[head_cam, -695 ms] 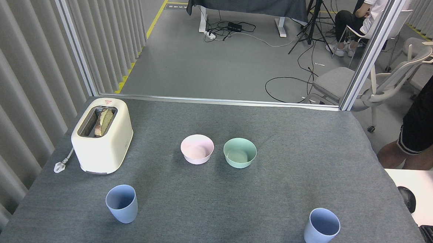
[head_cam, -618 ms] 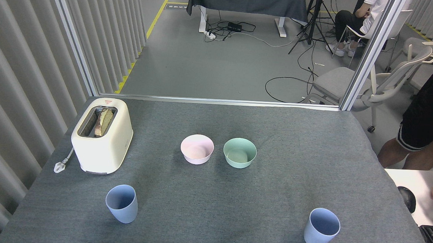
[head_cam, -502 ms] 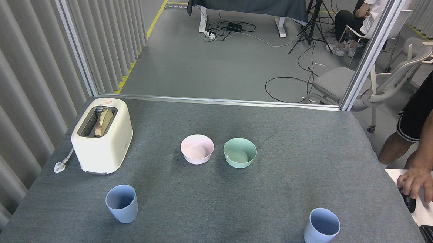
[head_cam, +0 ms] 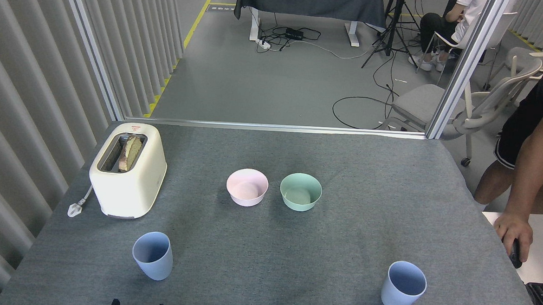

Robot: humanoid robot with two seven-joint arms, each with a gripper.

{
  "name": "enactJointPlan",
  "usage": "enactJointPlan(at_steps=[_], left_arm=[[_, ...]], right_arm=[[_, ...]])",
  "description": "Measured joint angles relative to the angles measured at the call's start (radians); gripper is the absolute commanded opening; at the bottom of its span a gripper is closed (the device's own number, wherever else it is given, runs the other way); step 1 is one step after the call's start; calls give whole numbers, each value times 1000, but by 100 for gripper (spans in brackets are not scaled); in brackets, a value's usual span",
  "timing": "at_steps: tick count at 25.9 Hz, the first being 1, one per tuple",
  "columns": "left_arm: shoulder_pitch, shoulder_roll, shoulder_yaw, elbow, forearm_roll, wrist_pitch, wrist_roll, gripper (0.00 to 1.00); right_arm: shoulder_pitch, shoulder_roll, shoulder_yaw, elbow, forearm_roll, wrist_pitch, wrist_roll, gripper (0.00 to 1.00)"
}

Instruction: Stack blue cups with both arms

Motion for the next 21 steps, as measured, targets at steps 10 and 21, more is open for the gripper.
enactJointPlan(at_steps=[10, 21], left_arm=[[-180, 1, -2, 180, -1, 51, -9, 100], [-280, 1, -3, 287, 0, 70, -12, 100]], right_arm=[[0, 0, 2, 2, 2, 1, 3, 100], [0, 0, 8, 19, 2, 3, 0, 100]])
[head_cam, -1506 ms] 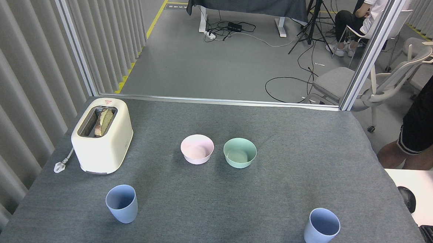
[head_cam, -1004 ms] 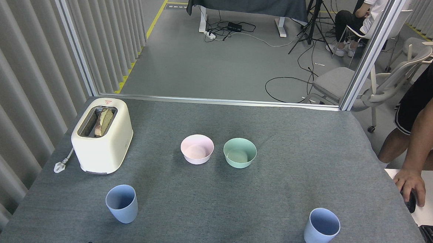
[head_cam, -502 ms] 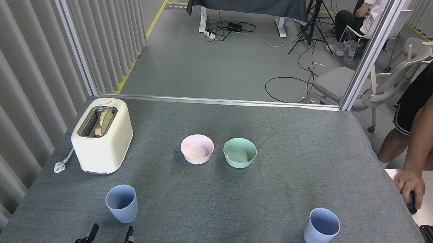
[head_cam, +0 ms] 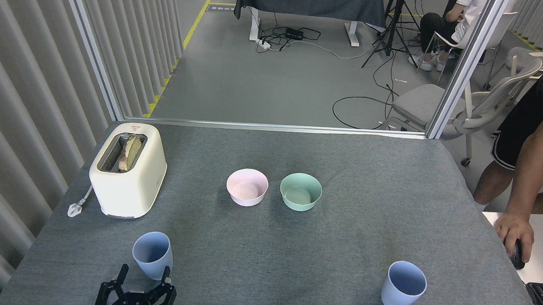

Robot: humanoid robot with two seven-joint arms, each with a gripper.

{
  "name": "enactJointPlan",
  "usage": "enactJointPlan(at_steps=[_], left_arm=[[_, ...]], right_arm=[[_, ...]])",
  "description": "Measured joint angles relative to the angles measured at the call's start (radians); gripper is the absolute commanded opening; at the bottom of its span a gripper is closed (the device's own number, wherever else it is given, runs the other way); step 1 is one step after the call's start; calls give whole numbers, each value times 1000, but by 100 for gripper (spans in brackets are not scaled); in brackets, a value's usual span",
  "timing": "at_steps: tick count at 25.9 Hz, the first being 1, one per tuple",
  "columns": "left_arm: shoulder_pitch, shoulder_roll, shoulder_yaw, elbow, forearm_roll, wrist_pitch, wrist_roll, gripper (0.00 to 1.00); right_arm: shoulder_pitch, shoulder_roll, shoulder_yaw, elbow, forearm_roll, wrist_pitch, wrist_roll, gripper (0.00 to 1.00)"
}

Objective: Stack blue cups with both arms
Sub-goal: 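Reach the left gripper to the blue cup nearest it and grasp it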

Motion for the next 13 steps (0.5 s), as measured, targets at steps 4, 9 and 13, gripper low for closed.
enactJointPlan(at_steps=[4, 9, 13], left_arm=[[-29, -1, 0, 27, 0, 3, 0, 100], [-84, -1, 0, 83, 0, 3, 0, 100], [-119, 1, 0, 118, 0, 3, 0, 100]], right_arm=[[0, 0, 1, 7, 0, 0, -1, 100], [0, 0, 9, 11, 0, 2, -3, 100], [0, 0, 12, 12, 0, 14, -3, 100]])
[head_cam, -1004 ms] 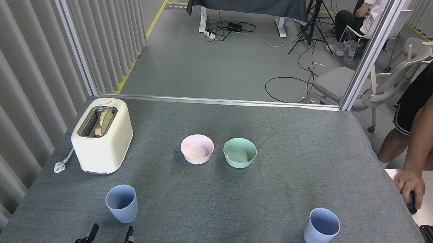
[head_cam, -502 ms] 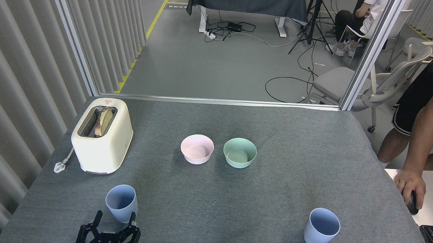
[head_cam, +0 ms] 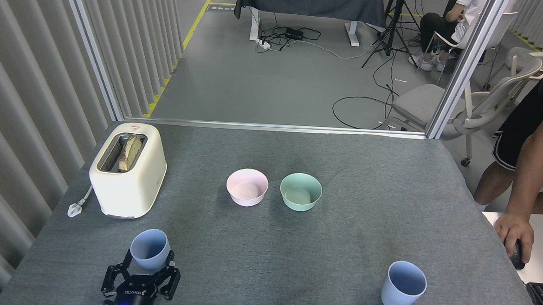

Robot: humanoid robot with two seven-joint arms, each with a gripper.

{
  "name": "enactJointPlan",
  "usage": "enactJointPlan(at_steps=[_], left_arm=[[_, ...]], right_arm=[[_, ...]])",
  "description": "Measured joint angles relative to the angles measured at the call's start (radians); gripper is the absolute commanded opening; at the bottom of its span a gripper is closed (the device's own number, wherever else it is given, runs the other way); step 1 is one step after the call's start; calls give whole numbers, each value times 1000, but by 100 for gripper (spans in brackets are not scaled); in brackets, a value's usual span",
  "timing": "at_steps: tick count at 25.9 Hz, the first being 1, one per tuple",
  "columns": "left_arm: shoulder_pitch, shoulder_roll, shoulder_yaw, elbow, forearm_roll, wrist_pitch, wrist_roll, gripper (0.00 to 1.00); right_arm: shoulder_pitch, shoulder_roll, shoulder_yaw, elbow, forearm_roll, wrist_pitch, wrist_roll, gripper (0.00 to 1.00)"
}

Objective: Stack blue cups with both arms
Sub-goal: 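Reach the left gripper to the blue cup nearest it and grasp it, then carry the blue cup with the left gripper toward the table center and set it down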

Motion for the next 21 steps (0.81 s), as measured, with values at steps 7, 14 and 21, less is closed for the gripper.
enactJointPlan(at_steps=[7, 14, 21], left_arm=[[-12, 2, -2, 6, 0, -14, 1, 74], [-7, 6, -18, -26, -7, -39, 2, 62], [-6, -8, -226, -105, -16, -90, 6, 65]], right_arm=[[0, 0, 12, 0, 0, 10, -2, 100], [0, 0, 17, 4, 0, 20, -2, 100], [0, 0, 24, 6, 1, 22, -3, 100]])
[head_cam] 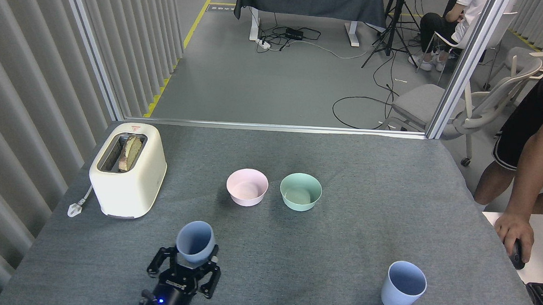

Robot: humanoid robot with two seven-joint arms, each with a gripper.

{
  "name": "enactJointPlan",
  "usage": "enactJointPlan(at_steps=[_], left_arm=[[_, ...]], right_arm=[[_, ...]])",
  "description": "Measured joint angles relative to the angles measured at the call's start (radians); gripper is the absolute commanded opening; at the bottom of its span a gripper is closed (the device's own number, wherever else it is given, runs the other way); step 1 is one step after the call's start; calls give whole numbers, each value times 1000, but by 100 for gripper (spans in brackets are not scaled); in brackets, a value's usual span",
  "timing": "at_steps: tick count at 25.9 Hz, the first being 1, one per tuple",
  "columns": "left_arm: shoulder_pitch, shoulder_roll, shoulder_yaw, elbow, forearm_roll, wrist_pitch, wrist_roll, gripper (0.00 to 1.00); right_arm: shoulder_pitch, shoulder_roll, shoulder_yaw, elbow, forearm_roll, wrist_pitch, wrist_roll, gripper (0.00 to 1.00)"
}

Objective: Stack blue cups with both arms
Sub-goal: 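Carry the blue cup with the left gripper toward the table center and set it down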

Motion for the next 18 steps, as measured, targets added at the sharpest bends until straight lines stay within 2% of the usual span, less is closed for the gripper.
enactJointPlan(at_steps=[3, 6, 10, 16, 18], left_arm=[[-15, -46, -130, 13, -36, -3, 0, 65], [-31, -101, -197, 62, -123, 1, 0, 65], [-47, -134, -227, 115, -187, 7, 4, 65], [-61, -140, -225, 139, -200, 9, 9, 65], [-65, -140, -224, 143, -200, 9, 9, 69]], right_arm=[[0, 0, 5, 0, 0, 7, 0, 100], [0, -1, 7, 0, 0, 15, 0, 100], [0, -1, 7, 0, 0, 21, -1, 100], [1, 0, 21, 2, -1, 24, -1, 100], [1, 0, 25, 2, 0, 24, -1, 100]])
